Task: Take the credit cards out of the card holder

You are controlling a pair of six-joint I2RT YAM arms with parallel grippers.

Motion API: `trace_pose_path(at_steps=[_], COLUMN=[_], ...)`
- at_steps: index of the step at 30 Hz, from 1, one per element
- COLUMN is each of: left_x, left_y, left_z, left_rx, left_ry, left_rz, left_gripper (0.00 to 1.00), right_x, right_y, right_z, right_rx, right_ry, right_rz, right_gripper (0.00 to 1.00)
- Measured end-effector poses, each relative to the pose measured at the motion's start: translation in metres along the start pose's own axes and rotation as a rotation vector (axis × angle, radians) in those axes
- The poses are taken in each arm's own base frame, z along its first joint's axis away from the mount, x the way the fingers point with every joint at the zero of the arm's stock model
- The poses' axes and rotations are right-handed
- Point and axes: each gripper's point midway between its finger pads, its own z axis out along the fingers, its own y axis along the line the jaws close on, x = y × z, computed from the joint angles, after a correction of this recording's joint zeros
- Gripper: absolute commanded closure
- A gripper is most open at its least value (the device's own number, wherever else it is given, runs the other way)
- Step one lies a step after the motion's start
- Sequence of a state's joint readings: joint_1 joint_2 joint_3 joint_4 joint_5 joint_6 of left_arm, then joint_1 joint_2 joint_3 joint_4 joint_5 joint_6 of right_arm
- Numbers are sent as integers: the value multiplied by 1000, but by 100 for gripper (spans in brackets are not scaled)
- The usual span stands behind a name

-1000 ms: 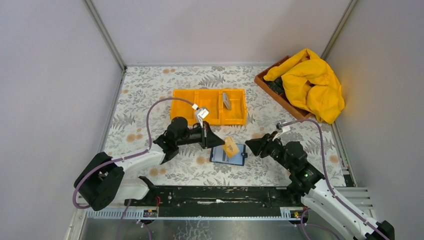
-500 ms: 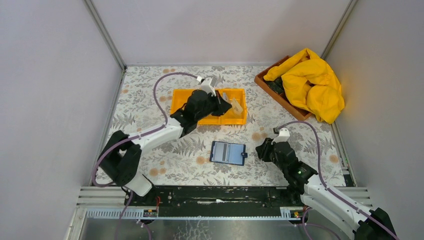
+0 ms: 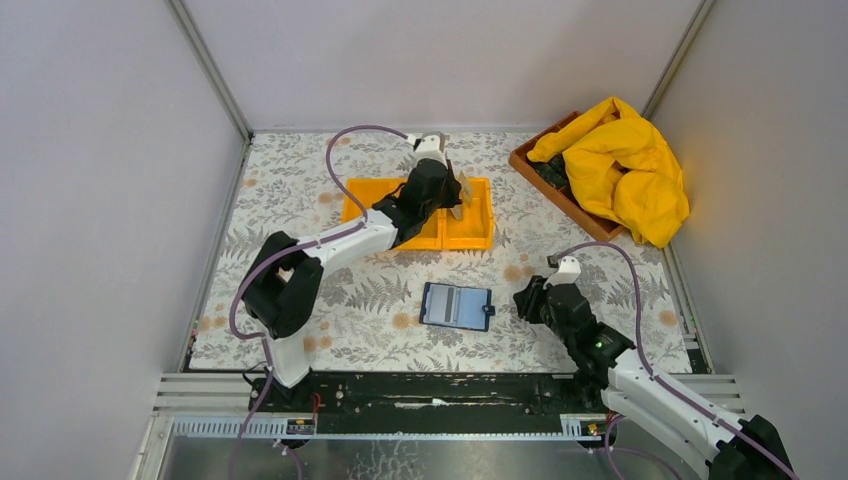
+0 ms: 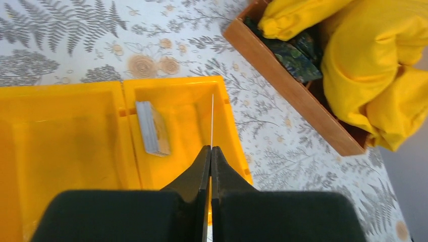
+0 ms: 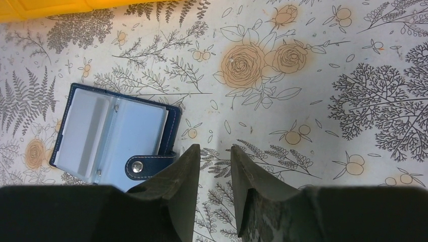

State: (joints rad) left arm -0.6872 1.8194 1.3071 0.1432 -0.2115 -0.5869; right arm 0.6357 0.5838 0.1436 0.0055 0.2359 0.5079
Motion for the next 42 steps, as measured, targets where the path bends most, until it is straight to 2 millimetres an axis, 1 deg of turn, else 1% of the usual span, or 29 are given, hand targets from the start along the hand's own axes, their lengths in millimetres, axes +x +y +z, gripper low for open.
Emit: trace_pose_path(at_steps=[3, 6, 8, 16, 19, 25, 27, 35, 42], left_x=[-1, -4, -1, 36, 36, 24, 23, 35, 35], left_y=[9, 14, 18, 43, 46, 45, 44, 51, 52], left_z=[2, 4, 8, 32, 33, 35, 38, 47, 47], left_rx=[-52, -77, -95, -171, -183, -200, -200, -217, -222], left_ry=[-24, -44, -48, 5, 0, -42, -50, -32, -35], left_rz=[10, 18, 24, 50, 52, 45, 44, 49, 41], left_gripper=[100, 100, 100, 100, 100, 100, 100, 100, 100], right_x=[1, 2, 2, 4, 4, 4, 4, 4, 4], right_y=[-1, -1, -1, -2, -2, -2, -2, -2, -2], right_z=[0, 1, 1, 2, 2, 2, 2, 2, 2], right_rx=[3, 5, 6, 10, 10, 11, 12, 12, 12], right_ry=[5, 7, 10, 17, 18, 19, 19, 19, 19], right_rz=[-5, -6, -8, -11, -11, -12, -12, -12, -12], right_gripper=[64, 64, 64, 65, 65, 65, 65, 65, 65])
